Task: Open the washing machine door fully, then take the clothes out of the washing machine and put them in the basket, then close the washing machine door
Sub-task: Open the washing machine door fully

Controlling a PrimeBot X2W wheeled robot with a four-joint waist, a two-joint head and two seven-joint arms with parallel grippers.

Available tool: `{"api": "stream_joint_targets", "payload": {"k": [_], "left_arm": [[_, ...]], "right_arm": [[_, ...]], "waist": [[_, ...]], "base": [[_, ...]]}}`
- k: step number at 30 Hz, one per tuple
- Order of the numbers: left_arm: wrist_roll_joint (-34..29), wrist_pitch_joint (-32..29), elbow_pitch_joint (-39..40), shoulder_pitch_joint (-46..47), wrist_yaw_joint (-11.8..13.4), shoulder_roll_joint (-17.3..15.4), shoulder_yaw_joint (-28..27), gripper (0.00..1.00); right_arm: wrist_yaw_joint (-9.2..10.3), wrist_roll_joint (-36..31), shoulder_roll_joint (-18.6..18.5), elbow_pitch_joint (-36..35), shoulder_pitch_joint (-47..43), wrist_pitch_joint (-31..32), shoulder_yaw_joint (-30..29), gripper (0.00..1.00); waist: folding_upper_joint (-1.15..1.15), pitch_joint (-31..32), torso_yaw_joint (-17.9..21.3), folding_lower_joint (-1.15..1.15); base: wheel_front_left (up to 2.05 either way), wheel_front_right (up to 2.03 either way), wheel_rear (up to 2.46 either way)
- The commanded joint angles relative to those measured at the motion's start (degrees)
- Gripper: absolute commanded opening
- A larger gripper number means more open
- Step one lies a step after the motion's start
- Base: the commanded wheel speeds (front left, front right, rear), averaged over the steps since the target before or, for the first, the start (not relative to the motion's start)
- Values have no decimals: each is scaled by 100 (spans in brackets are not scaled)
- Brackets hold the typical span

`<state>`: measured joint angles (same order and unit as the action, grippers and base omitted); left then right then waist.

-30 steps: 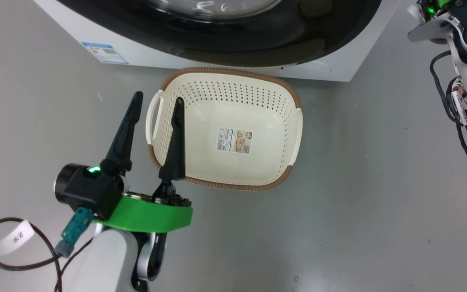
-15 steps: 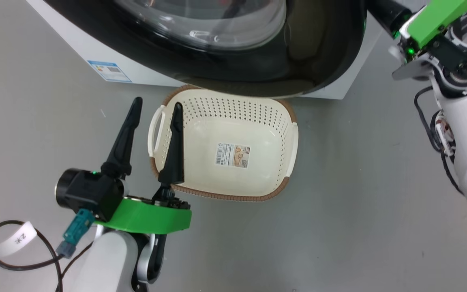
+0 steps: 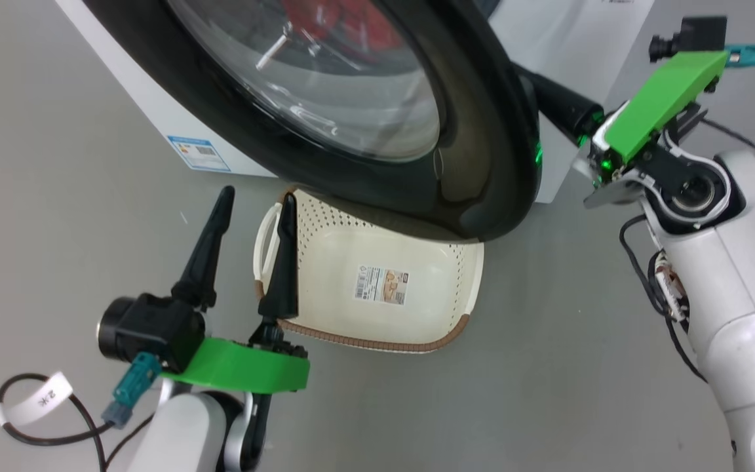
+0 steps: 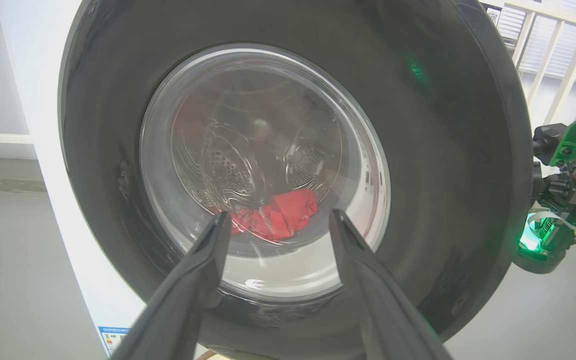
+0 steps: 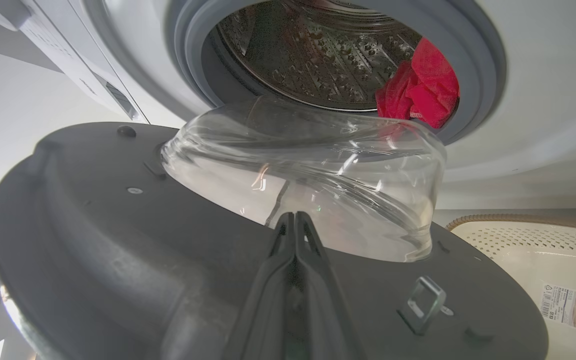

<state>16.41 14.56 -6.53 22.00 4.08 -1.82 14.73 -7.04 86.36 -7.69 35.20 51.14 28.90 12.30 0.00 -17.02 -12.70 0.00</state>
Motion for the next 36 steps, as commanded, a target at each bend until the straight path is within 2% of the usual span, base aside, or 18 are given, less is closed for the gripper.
{"api": "stream_joint_targets", "payload": {"k": [1,27,36], "left_arm": [[40,44,103,-115,38,-106,-173,100],[5,44,10,-565,150,-106,-183,100],[18,44,-114,-666,206,-106,-130,100]], "right_arm": [[-45,74,134,-213,-119,45,89,0],[-45,152,266,-1390,-1697,396,278,0],[-45,225,351,-1771,-2136,453,354,0]], "waist": [[0,130,-34,0],[0,920,-323,0],[0,1082,-555,0]], "base": [[0,0,0],[0,0,0],[0,0,0]]}}
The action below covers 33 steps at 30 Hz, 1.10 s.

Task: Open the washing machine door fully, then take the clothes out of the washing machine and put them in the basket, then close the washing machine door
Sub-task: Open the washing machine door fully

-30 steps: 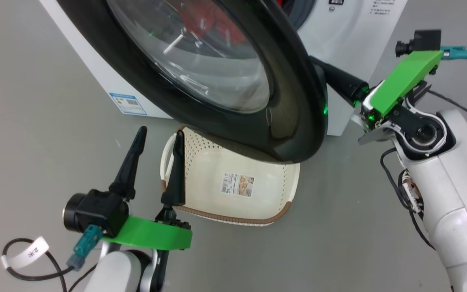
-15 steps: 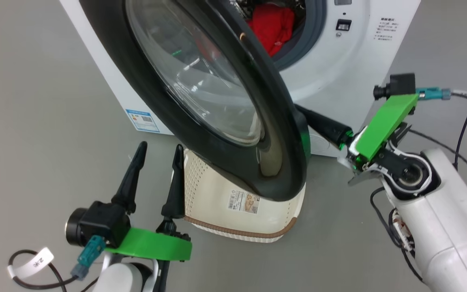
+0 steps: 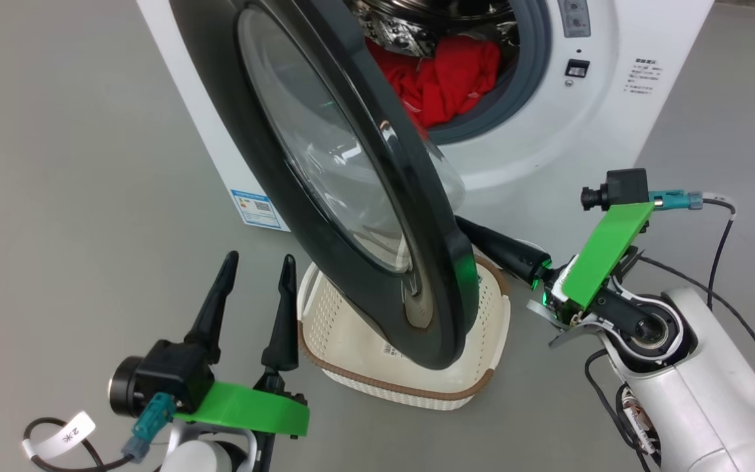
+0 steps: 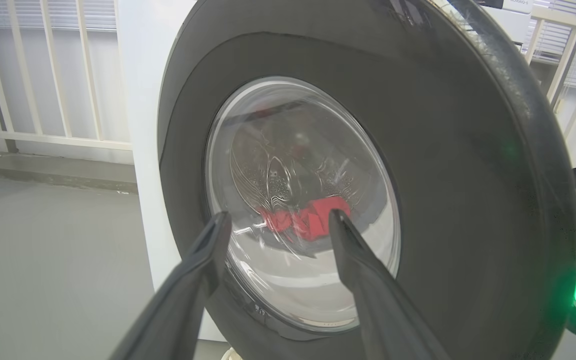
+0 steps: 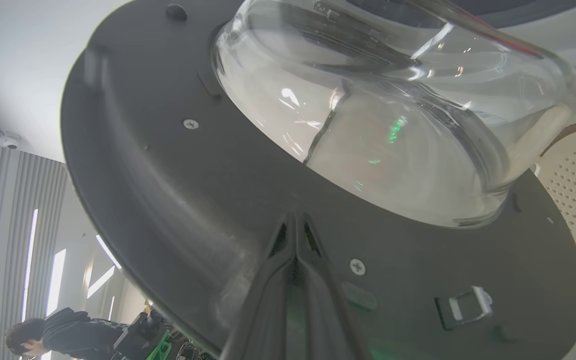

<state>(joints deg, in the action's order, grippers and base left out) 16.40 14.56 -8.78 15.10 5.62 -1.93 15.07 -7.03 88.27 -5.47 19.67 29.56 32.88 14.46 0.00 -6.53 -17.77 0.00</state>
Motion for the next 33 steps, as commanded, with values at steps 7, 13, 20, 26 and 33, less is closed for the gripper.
{"api": "stream_joint_targets", "payload": {"k": [7,13,20,26,33], "left_arm": [[48,44,75,-10,95,-95,-147,100],[82,44,36,-19,106,-95,-119,100],[92,44,-22,-54,104,-95,-107,100],[113,44,-45,-69,107,-95,-68,100],[143,44,-49,-75,100,-95,-33,100]], "right_arm": [[-46,68,170,-349,-121,99,239,0],[-46,111,200,-460,-223,112,331,0],[-46,189,226,-507,-343,107,477,0],[-46,259,238,-535,-398,74,610,0],[-46,340,246,-530,-377,13,752,0]], "waist": [[0,101,-212,0],[0,156,-416,0],[0,230,-618,0],[0,269,-768,0],[0,274,-923,0]], "base": [[0,0,0],[0,0,0],[0,0,0],[0,0,0],[0,0,0]]}}
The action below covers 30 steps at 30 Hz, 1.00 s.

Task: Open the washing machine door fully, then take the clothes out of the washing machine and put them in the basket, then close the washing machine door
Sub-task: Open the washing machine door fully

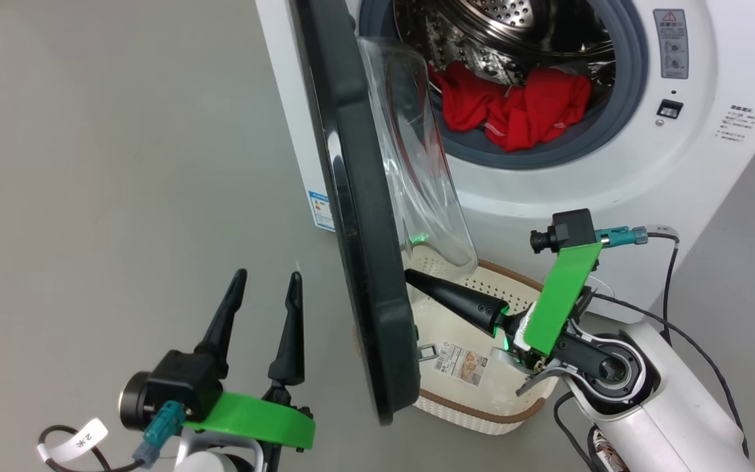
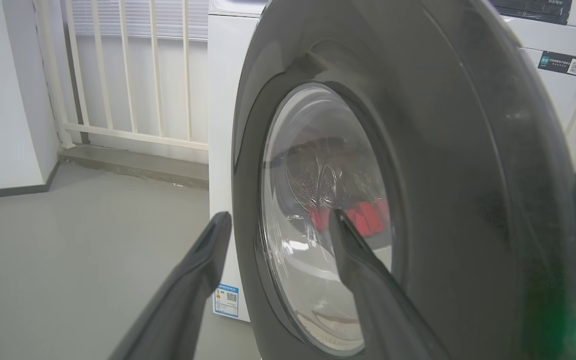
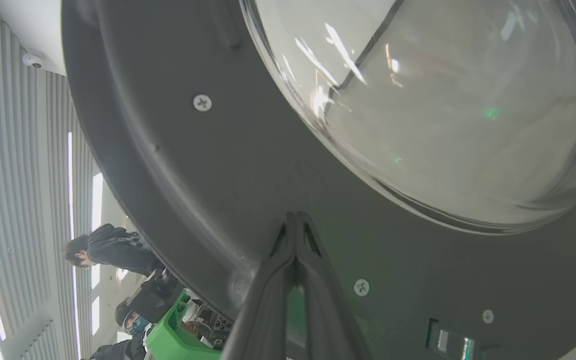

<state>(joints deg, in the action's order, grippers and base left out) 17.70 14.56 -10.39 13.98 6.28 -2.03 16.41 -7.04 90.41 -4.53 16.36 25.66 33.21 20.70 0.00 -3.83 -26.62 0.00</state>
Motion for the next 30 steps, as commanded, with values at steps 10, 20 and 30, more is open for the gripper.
{"api": "stream_joint_targets", "payload": {"k": [10,20,30], "left_arm": [[61,44,96,30,43,-85,-110,100],[112,44,79,6,54,-85,-80,100],[105,44,121,-89,62,-98,-113,100]], "right_arm": [[-45,262,158,-113,76,-143,300,0],[-45,288,99,-80,89,-260,420,0],[-45,-424,-187,-365,-134,-836,484,35]], "waist": [[0,24,-208,0],[0,27,-281,0],[0,123,-260,0]], "base": [[0,0,0],[0,0,0],[0,0,0]]}}
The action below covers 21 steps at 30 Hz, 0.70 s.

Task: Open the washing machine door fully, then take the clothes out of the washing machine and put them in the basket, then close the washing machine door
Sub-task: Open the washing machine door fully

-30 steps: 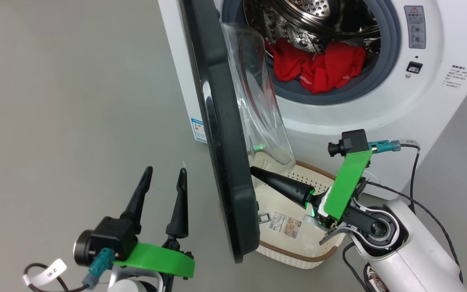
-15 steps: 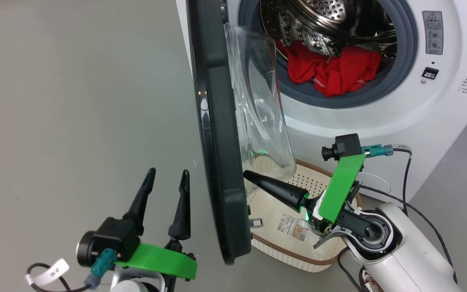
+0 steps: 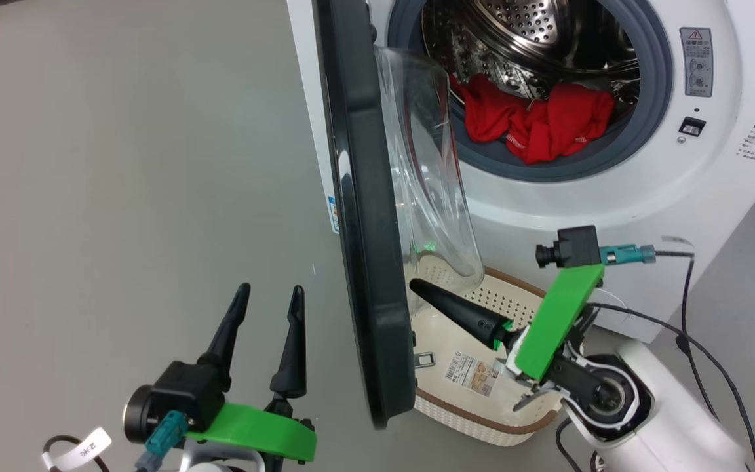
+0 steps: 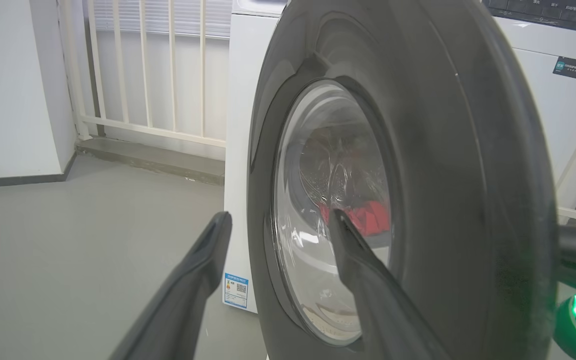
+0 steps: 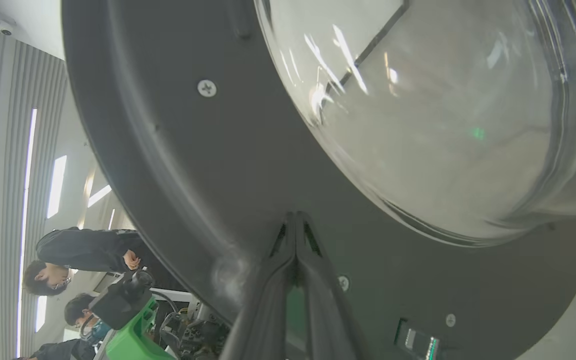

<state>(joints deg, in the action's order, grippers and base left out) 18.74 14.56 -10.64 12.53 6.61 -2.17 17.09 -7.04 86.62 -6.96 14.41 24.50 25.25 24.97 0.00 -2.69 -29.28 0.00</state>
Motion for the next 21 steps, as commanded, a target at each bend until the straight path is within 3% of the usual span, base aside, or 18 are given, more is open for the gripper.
{"api": "stream_joint_targets", "payload": {"k": [1,3,4,5,6,7,21], "left_arm": [[3,44,152,43,27,-88,-184,100],[6,44,166,15,23,-89,-185,100],[7,44,168,3,21,-89,-183,100],[8,44,170,-7,19,-92,-183,100],[9,44,172,-16,18,-96,-185,100],[11,44,177,-27,17,-98,-188,100],[-13,44,329,-195,-18,-128,-256,100]], "right_arm": [[-45,-160,37,-206,-57,-124,45,37],[-45,-427,9,-308,-142,-288,26,47],[-45,-602,-14,-352,-189,-395,5,63],[-45,-847,-52,-391,-228,-532,-17,86],[-45,-1117,-85,-430,-267,-666,-32,96],[-45,-1356,-85,-445,-324,-801,-76,100],[-45,-4743,288,-970,-1217,-2070,-1107,100]], "waist": [[0,14,11,0],[0,25,17,0],[0,31,20,0],[0,36,22,0],[0,40,26,0],[0,47,32,0],[0,61,107,0]], "base": [[0,0,0],[0,0,0],[0,0,0],[0,0,0],[0,0,0],[0,0,0],[0,0,0]]}}
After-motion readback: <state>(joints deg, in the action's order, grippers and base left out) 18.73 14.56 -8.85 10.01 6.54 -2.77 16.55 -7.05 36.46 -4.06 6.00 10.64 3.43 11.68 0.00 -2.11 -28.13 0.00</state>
